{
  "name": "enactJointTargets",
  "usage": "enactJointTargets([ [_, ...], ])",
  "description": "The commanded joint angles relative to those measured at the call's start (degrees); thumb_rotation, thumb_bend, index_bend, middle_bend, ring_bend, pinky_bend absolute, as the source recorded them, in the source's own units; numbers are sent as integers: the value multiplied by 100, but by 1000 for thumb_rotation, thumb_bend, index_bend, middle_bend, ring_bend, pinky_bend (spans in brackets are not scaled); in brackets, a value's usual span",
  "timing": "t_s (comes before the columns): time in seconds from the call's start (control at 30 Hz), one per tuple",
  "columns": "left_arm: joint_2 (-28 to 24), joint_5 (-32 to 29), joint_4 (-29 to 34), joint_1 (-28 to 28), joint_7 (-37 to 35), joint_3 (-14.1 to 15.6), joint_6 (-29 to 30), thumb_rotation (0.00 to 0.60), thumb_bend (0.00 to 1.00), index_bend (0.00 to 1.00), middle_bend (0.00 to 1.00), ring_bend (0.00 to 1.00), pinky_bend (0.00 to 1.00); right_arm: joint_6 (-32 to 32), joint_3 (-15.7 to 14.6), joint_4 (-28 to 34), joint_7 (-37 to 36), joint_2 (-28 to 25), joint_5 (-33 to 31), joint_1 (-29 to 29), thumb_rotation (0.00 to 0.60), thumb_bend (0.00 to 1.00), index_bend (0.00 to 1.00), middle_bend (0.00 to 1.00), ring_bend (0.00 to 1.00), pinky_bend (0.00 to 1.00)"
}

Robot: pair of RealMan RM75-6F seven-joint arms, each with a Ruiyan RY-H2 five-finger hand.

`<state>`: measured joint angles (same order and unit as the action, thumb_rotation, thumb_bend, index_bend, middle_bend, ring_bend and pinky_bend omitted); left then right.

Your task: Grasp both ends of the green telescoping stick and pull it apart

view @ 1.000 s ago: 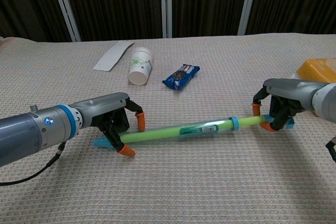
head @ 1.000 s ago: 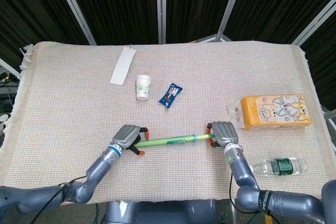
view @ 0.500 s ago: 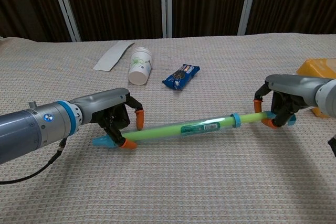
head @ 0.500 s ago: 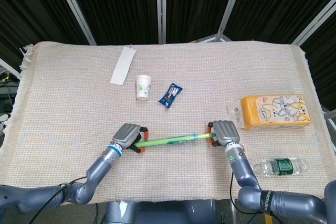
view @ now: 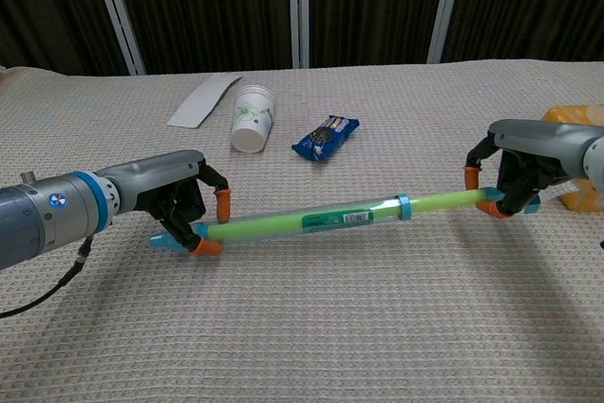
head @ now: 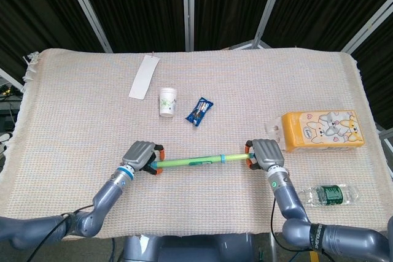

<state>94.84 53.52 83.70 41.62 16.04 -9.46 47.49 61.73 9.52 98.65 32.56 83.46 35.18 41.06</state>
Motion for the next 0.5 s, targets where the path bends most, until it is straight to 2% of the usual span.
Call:
enactJointTargets([
  [0.03, -105, -32, -30, -33, -38, 35, -7, 600, 613, 751, 943, 869, 1000, 18, 15, 47, -33, -59, -2, -15, 600, 535, 660, 1000, 1000, 1000],
  [0.5, -552, 49, -132, -185, -289, 154, -7, 600, 614, 765, 943, 869, 1000, 161, 77, 227, -146, -355, 13, -78, 600, 535, 661, 1000, 1000, 1000],
])
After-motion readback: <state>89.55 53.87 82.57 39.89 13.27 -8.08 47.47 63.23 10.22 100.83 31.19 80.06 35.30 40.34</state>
